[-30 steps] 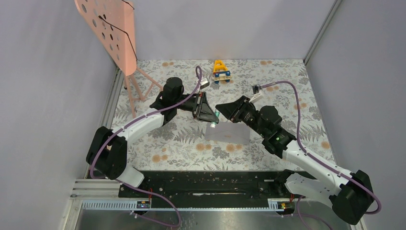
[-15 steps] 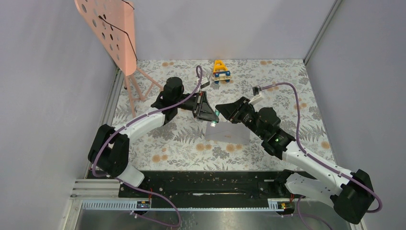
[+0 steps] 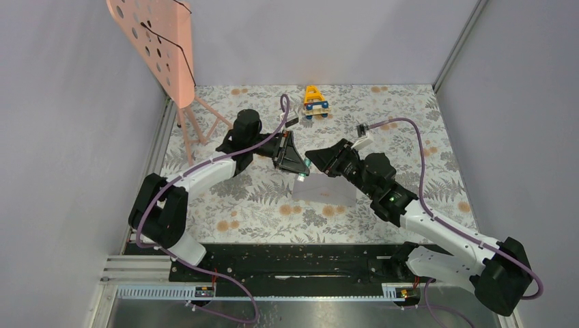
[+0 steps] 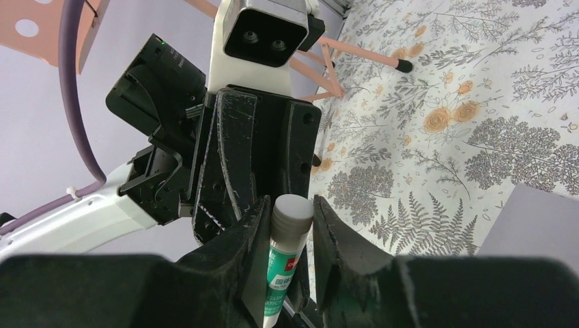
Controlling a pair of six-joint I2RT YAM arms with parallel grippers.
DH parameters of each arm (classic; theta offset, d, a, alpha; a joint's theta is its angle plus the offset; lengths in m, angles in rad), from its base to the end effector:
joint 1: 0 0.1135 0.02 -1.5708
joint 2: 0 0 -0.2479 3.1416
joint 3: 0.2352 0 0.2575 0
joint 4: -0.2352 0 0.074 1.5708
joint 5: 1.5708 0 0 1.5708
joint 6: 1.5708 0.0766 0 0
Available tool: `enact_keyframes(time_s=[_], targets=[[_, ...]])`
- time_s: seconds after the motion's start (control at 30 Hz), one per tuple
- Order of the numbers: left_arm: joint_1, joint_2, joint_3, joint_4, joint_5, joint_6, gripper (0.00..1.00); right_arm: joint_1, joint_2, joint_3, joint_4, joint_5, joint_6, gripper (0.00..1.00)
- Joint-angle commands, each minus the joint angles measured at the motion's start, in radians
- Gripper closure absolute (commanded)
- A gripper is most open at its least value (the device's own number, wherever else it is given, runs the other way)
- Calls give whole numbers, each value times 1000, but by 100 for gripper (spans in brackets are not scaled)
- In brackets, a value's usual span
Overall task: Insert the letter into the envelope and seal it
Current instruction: Close the solid glue cap on the solid glue.
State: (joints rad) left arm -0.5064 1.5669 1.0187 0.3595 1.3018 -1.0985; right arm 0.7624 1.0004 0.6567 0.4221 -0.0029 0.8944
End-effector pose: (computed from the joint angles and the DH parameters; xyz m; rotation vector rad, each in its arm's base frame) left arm 0.2761 -0.2376 0.2644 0.5923 2.1731 -2.1421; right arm 0.2112 0.2020 0.3061 0.1059 1.6414 1.3126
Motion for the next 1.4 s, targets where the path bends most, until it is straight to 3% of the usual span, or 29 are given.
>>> enact_keyframes(time_s=[0.0, 0.47, 0.5, 0.63, 0.77, 0.87, 1.07, 1.2, 1.27, 1.37], targets=[[86, 48, 71, 88, -375, -22, 100, 150, -17, 5, 15, -392, 25, 100], [96, 44, 52, 137, -322, -30, 100, 169, -22, 84, -79, -370, -43, 100], [95, 42, 48, 146, -309, -31, 100, 169, -20, 94, -84, -374, -45, 94], [96, 29, 29, 170, -267, -25, 100, 167, -28, 124, -112, -356, -64, 43], [95, 11, 10, 172, -244, -6, 100, 151, -66, 154, -180, -291, -105, 21], [96, 6, 2, 173, -234, 0, 100, 129, -85, 169, -197, -275, -122, 13], [94, 0, -5, 163, -218, 24, 100, 52, -154, 181, -307, -185, -152, 12], [94, -16, 28, -54, -236, 204, 100, -45, -212, 213, -582, 78, -176, 11], [91, -22, 85, -334, -297, 408, 100, -93, -210, 258, -751, 204, -179, 11], [71, -1, 194, -738, -507, 689, 100, -159, -179, 296, -868, 229, -196, 10]])
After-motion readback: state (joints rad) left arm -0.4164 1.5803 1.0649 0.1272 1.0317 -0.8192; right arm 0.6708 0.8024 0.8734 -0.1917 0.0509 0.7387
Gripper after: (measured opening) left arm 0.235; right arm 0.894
